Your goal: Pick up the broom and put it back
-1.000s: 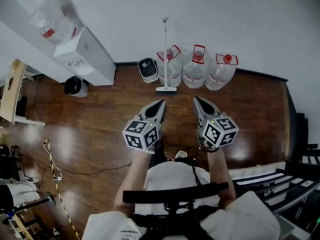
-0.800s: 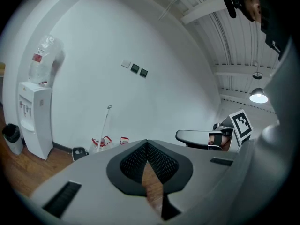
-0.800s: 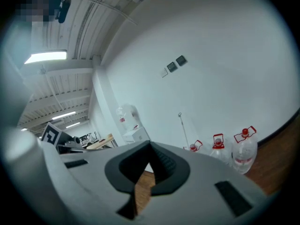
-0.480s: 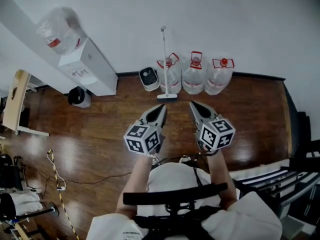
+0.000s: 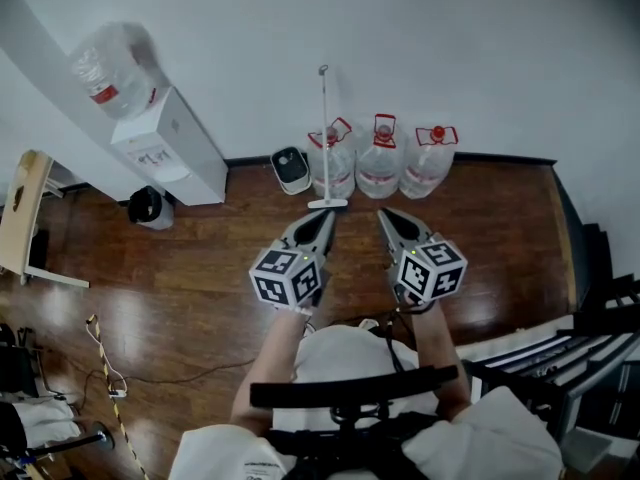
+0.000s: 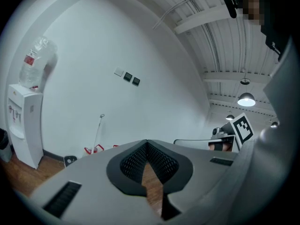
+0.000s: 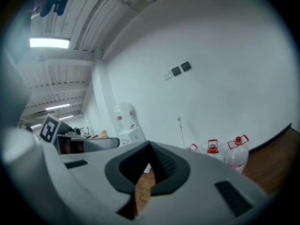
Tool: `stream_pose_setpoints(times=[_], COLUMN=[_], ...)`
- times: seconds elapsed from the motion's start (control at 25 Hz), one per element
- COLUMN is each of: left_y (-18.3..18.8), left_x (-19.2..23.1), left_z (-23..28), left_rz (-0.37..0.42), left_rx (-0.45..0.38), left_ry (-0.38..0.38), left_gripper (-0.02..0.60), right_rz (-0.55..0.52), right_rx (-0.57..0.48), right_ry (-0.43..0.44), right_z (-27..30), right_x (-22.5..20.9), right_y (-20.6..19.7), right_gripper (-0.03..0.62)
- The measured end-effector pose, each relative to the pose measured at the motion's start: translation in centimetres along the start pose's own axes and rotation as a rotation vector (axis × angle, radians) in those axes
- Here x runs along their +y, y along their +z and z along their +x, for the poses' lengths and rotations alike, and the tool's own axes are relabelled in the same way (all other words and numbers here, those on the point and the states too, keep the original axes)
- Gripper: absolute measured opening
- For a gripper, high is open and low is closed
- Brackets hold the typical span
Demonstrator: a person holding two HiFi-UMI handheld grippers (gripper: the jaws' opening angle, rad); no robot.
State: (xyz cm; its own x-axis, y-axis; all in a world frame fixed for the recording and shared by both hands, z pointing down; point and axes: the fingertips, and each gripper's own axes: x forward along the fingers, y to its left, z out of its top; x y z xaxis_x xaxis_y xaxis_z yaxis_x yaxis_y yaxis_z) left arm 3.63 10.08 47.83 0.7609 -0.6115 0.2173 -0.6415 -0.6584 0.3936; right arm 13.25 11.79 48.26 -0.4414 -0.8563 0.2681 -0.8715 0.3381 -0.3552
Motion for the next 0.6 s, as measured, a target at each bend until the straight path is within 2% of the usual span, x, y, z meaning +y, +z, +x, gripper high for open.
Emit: stream_pose_setpoints(times=[0.6], left_y=[-0.3], left_x=[1.3], left_z=[-1.8], left_rz=[-0.010], left_rx=[0.004], left_ry=[-0.029], left_gripper=[-0.014], right_rz=[-0.009], right_rx=[0.018], right_ry=[-0.023], right_z=[0.8], right_x=[2.4], right_y=[-1.4], right_gripper=[0.009])
